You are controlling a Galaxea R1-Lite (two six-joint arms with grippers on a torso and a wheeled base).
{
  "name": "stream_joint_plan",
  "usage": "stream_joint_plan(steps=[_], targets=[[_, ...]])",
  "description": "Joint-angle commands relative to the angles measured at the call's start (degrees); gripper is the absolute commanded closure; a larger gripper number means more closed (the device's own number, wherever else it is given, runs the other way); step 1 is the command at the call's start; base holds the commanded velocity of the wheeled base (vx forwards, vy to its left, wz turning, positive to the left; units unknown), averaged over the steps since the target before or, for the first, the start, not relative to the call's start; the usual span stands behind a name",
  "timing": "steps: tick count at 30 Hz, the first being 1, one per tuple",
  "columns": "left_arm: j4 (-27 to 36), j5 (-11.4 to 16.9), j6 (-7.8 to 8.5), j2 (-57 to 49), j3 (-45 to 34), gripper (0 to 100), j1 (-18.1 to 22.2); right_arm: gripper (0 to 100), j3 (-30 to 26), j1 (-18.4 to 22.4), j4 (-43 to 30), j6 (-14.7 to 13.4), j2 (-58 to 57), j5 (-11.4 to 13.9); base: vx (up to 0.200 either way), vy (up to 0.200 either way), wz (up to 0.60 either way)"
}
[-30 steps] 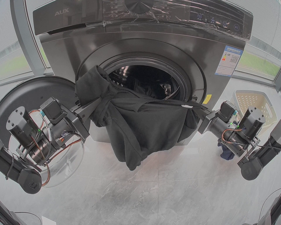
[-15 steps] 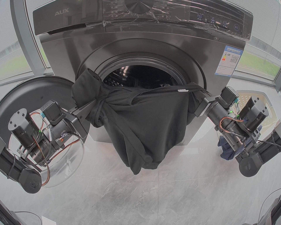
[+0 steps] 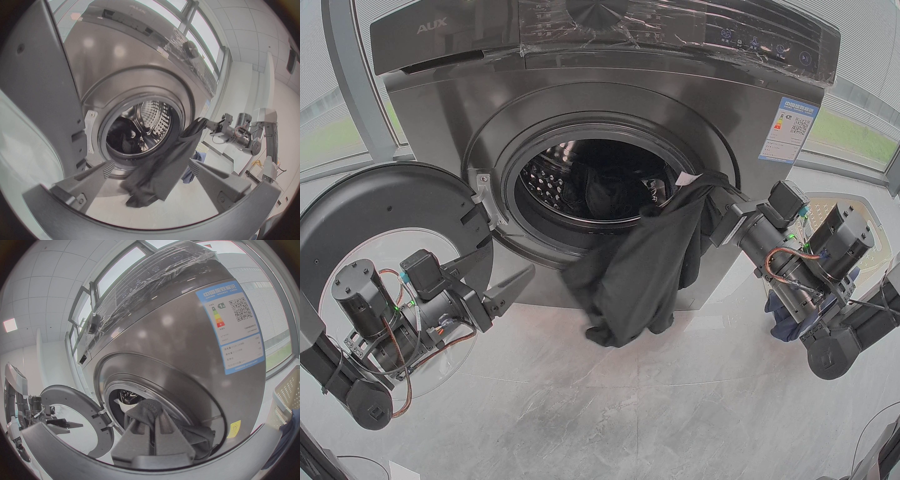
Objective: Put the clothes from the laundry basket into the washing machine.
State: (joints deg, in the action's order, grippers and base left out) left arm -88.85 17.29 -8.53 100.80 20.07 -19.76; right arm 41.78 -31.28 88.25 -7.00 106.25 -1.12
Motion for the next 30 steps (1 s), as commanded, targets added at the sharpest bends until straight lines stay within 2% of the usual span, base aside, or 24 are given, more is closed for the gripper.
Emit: stream_joint_plan(steps=[1,7,12,17,22,30], targets=[[-0.01,0.03,0.54,4.31,-1.35,0,-0.72,100,-0.03,-1.06,-0.01,-0.12,0.01,-0.02,0.0,0.0,0.0],[-0.01,-0.24,0.45,7.92,0.85,0,-4.32,100,-0.82,-1.15,-0.27,-0.12,0.27,0.07,0.0,0.0,0.0],[-0.01,-0.15,0.45,10.11,4.81,0,-5.82,100,-1.08,-1.24,-0.27,-0.12,0.45,0.07,0.0,0.0,0.0],[-0.01,0.2,0.27,13.63,8.85,0,-10.21,100,-1.7,-1.5,-0.27,-0.21,0.36,0.07,0.0,0.0,0.0],[-0.01,0.12,0.45,17.67,12.81,0,-12.93,100,-1.7,-1.68,-0.27,-0.12,0.36,0.07,0.0,0.0,0.0],[-0.1,0.12,0.18,22.42,18.17,0,-12.49,100,-1.61,-2.64,-0.36,-0.12,0.45,0.07,0.0,0.0,0.0]])
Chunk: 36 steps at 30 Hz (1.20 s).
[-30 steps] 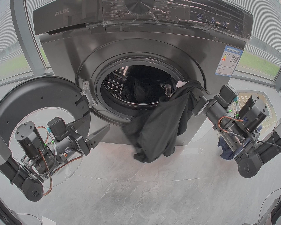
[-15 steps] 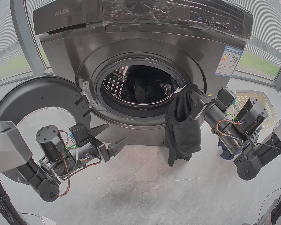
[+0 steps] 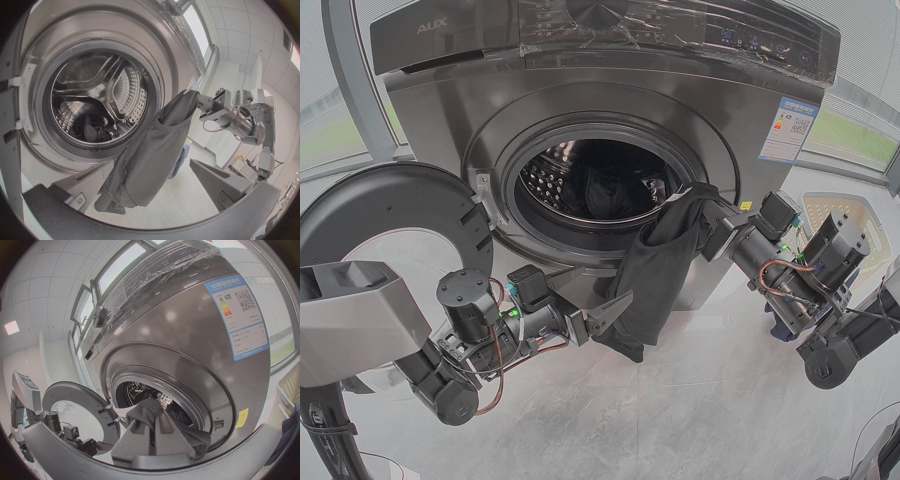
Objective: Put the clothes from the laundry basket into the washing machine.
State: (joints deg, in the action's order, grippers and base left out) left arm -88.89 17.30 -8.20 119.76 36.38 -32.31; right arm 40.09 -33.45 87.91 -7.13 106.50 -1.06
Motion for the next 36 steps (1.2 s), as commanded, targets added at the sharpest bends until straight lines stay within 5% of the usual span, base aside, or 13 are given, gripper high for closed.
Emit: stream_joint_plan(steps=[1,36], targets=[[-0.05,0.28,-0.23,3.9,2.38,0,0.14,100,0.16,-0.91,-0.02,0.01,0.29,0.01,0.0,0.0,0.0],[0.12,0.81,-0.94,17.09,21.19,0,-0.21,100,0.33,-3.11,0.42,-0.34,1.52,-0.08,0.0,0.0,0.0]])
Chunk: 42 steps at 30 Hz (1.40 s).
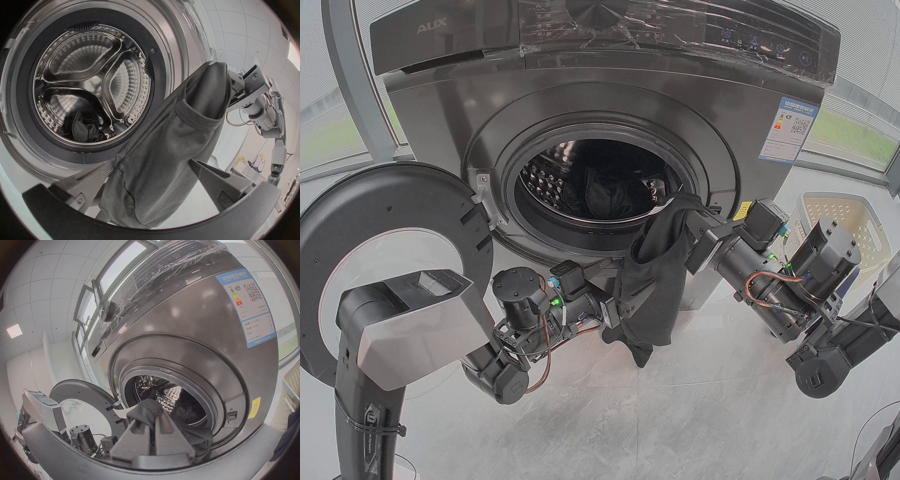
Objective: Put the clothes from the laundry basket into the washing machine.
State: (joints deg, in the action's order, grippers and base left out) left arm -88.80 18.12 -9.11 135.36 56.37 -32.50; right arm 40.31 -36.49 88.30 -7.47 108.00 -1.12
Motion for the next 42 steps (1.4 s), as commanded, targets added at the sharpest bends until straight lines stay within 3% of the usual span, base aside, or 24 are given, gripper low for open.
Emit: stream_joint_plan(steps=[1,11,21,25,34,42], targets=[[0.11,-0.01,-0.03,2.01,1.81,100,-0.11,100,0.12,-0.08,0.03,0.0,0.02,-0.02,0.0,0.0,0.0],[-0.06,-0.89,0.23,-0.54,2.25,100,-0.2,100,-0.15,0.71,-0.05,-0.09,0.2,-0.11,0.0,0.0,0.0],[0.11,-2.91,0.58,-17.94,-13.83,100,0.68,100,-0.68,2.12,-0.67,-0.96,0.99,-2.48,0.0,0.0,0.0],[0.11,-5.55,0.58,-24.09,-18.66,100,3.67,100,-2.43,2.3,-0.76,-0.96,0.99,-2.39,0.0,0.0,0.0],[0.29,-6.07,0.58,-33.24,-24.03,100,8.68,100,-5.51,1.86,-0.85,-0.61,1.08,-2.39,0.0,0.0,0.0],[0.11,-6.25,0.58,-37.72,-26.49,100,8.86,100,-4.72,0.1,0.03,-0.61,0.99,-1.95,0.0,0.0,0.0]])
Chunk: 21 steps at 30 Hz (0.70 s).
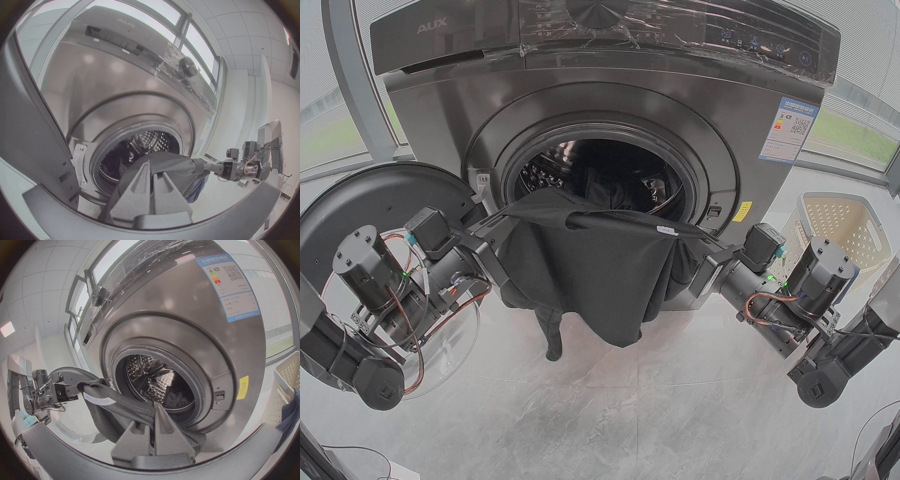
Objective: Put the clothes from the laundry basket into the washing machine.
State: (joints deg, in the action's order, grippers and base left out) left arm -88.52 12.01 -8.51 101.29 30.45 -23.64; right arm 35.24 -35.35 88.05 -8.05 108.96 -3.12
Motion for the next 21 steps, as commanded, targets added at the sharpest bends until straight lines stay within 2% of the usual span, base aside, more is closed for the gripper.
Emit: stream_joint_plan(steps=[1,11,17,21], targets=[[-0.25,-0.23,0.07,-3.73,-0.48,100,-0.01,100,0.35,-1.3,0.19,0.05,-0.15,-0.04,0.0,0.0,0.0],[-0.25,-1.11,0.42,-4.0,0.66,100,0.87,100,4.13,-1.39,0.28,-0.3,-1.21,-0.13,0.0,0.0,0.0],[-0.25,-1.2,0.51,-4.08,0.75,100,0.96,100,4.31,-1.21,0.28,-0.22,-2.52,-0.22,0.0,0.0,0.0],[-0.25,-1.2,1.21,-4.08,0.66,100,0.96,100,4.66,-0.95,0.28,-0.13,-2.96,-0.31,0.0,0.0,0.0]])
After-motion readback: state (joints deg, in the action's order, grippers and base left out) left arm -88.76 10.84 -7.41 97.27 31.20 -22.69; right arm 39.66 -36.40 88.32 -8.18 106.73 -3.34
